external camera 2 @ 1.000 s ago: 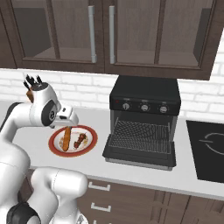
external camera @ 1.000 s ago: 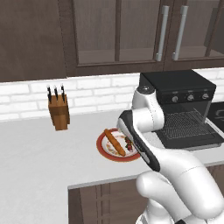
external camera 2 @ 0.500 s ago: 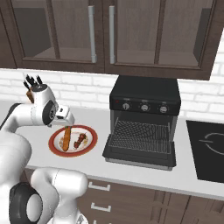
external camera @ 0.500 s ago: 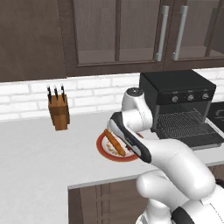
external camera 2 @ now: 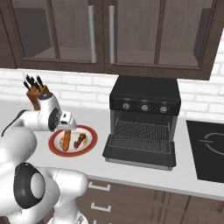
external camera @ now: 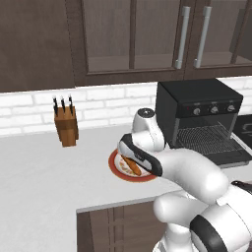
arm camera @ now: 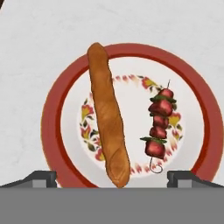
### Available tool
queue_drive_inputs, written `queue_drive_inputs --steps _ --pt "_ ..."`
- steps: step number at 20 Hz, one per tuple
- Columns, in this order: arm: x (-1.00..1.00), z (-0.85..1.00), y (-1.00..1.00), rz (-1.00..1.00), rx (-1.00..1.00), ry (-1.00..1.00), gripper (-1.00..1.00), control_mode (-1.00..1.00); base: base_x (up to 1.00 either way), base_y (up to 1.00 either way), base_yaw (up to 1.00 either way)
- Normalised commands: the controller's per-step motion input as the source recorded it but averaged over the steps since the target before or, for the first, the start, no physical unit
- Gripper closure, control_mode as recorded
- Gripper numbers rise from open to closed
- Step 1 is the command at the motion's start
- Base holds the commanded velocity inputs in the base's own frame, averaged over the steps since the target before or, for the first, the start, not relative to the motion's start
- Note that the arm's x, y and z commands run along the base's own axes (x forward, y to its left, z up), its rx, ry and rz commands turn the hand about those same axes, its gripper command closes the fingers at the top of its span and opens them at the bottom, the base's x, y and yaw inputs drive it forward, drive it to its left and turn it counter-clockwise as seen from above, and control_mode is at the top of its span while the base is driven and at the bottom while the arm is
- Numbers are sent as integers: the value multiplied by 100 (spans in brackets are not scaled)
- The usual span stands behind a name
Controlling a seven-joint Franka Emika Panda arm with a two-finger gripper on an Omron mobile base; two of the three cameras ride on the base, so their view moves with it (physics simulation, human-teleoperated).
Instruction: Pick up the kebab skewer and baguette bread, and place them inside the toaster oven. Close the toaster oven door and start by setting the timer.
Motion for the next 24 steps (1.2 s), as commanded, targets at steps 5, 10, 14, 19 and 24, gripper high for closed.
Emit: queue_drive_inputs --steps 5,10,14,19,24 --pt "32 -47 5 8 0 1 -100 -100 0 0 0" --pt "20 -43 21 3 0 3 -100 -100 0 0 0" --pt "26 -29 8 0 0 4 -100 -100 0 0 0" --pt "32 -17 0 1 0 0 -100 -100 0 0 0" --pt "14 -24 0 0 0 0 -100 -100 0 0 0"
